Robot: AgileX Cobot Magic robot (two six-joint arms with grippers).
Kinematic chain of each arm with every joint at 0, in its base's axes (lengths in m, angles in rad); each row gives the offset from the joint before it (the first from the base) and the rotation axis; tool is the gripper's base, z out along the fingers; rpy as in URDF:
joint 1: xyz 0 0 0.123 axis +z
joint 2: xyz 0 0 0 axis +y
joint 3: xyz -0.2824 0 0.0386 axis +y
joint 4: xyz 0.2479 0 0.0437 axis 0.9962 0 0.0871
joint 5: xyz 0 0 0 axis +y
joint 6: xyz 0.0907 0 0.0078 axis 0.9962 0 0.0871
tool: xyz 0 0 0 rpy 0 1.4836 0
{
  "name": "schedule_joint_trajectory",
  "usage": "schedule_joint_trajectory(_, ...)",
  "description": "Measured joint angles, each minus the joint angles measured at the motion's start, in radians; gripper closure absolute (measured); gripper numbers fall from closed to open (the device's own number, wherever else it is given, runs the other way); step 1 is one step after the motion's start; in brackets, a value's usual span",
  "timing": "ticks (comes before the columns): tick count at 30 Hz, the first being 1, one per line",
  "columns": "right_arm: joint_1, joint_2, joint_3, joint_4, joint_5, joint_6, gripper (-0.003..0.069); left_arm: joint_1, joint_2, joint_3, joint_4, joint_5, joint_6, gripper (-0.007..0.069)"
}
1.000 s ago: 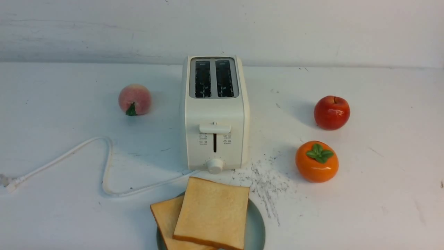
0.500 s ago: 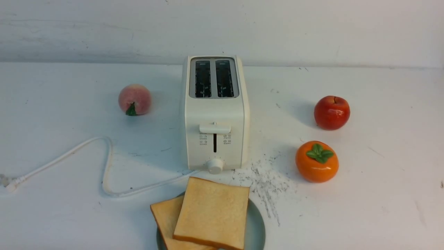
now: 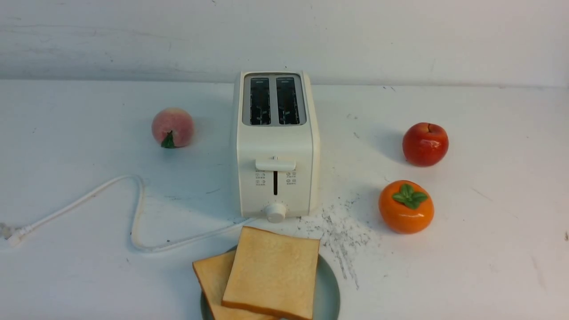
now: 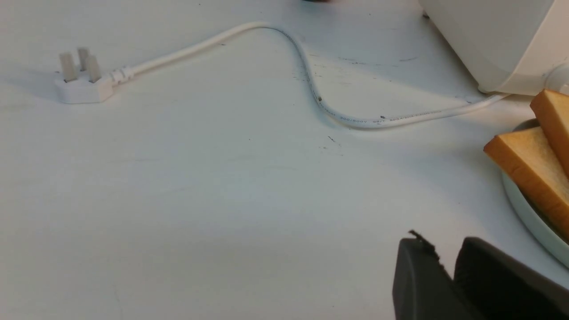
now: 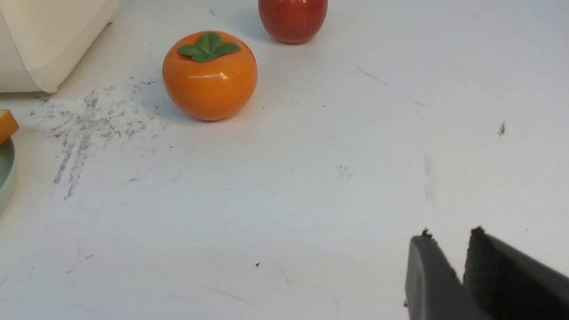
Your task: Take toasted bread from bread machine on white table place on plate.
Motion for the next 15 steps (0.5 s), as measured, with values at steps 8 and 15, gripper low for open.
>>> schedule_joint_trajectory(8,0.0,0.0,0.0,0.0,0.0,0.0,0.0506,0.0,0.0,0.0,0.0,0.0,0.0,0.0494)
schedule_joint_trajectory(15,0.0,0.0,0.0,0.0,0.0,0.0,0.0497,0.0,0.0,0.0,0.0,0.0,0.0,0.049)
